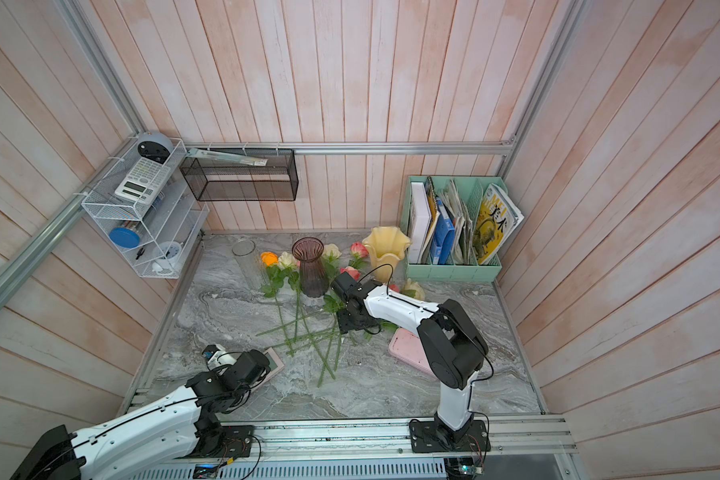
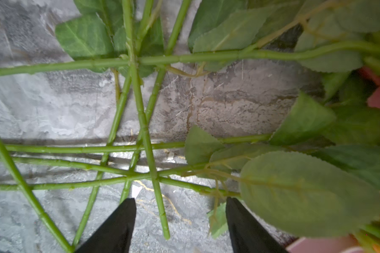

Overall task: Arrange the flowers in different vases according to their colors
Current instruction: Move the distractor to the center of the board.

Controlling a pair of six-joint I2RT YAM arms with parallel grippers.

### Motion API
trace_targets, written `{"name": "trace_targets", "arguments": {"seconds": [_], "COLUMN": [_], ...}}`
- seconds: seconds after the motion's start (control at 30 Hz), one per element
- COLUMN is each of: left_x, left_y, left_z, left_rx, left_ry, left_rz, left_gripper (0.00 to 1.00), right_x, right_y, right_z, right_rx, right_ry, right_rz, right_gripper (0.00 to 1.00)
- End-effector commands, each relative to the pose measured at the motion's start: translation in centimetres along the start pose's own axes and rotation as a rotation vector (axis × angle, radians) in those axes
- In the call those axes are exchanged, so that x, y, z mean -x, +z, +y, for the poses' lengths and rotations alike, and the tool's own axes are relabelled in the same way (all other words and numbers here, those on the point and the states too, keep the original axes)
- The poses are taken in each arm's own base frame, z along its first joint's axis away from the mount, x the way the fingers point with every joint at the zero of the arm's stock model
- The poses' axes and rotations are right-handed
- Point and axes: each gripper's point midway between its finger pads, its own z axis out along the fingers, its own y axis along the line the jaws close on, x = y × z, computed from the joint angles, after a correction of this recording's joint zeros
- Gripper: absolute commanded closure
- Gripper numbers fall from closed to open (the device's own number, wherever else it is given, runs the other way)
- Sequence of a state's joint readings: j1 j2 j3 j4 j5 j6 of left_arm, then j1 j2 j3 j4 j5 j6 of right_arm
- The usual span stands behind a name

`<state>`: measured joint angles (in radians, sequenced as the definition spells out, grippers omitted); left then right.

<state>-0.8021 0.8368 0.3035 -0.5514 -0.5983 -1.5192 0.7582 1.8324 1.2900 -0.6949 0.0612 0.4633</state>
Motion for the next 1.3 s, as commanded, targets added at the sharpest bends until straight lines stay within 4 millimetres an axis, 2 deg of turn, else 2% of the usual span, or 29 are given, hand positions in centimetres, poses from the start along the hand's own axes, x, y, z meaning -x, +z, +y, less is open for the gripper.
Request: {"name": "trace_targets", "arguments": {"seconds": [0.0,0.13,0.2,0.23,0.3,0.4,0.5,0.63,0.77,0.87,1.03,1.2,1.27], "left_x": [1.4,3.0,2.3,1.4,-1.6,-7.1,-10.9,-13.4,-14.3,-13.8,-10.9,-6.0,-5.0], "left_y": [-2.7,-5.1,-5.8,-5.8,-5.5,-4.7,-4.4,-4.4,-2.6,-1.1,-0.5,-1.4,-1.4], "left_z": [-3.6,-5.4,-6.7,-7.3,-8.1,-7.8,-7.0,-6.7,-5.1,-2.5,1.0,2.9,3.0], "left_rx": [-0.088,-0.135,-0.194,-0.223,-0.266,-0.303,-0.307,-0.293,-0.255,-0.207,-0.093,-0.038,-0.058], "left_ry": [0.117,0.141,0.156,0.160,0.164,0.135,0.109,0.102,0.044,-0.021,-0.075,-0.185,-0.217], "left_rz": [-0.007,-0.025,0.015,0.051,0.159,0.334,0.415,0.441,0.433,0.400,0.285,0.117,0.079], "left_gripper": [1.00,0.98,0.98,0.98,0.97,0.97,1.00,1.00,1.00,1.00,1.00,1.00,1.00], "right_x": [1.0,1.3,1.4,1.4,1.4,1.4,1.4,1.6,1.7,1.6,1.5,1.8,1.9], "right_y": [-0.9,-0.8,-0.7,-0.7,-0.5,-0.3,-0.2,0.0,0.2,0.1,0.0,0.1,0.3], "right_z": [0.2,0.4,0.5,0.4,0.3,0.2,0.2,0.3,0.5,0.4,0.1,0.1,0.3], "right_rx": [0.011,0.017,0.015,0.012,0.008,0.011,0.016,0.024,0.037,0.037,0.046,0.065,0.073], "right_ry": [-0.023,-0.029,-0.031,-0.033,-0.034,-0.031,-0.029,-0.029,-0.032,-0.039,-0.038,-0.032,-0.032], "right_rz": [-0.024,-0.027,-0.030,-0.027,-0.019,-0.014,-0.007,-0.008,-0.009,-0.008,-0.010,-0.016,-0.014], "right_gripper": [0.30,0.30,0.30,0.30,0.30,0.30,0.30,0.30,0.30,0.30,0.30,0.30,0.30]}}
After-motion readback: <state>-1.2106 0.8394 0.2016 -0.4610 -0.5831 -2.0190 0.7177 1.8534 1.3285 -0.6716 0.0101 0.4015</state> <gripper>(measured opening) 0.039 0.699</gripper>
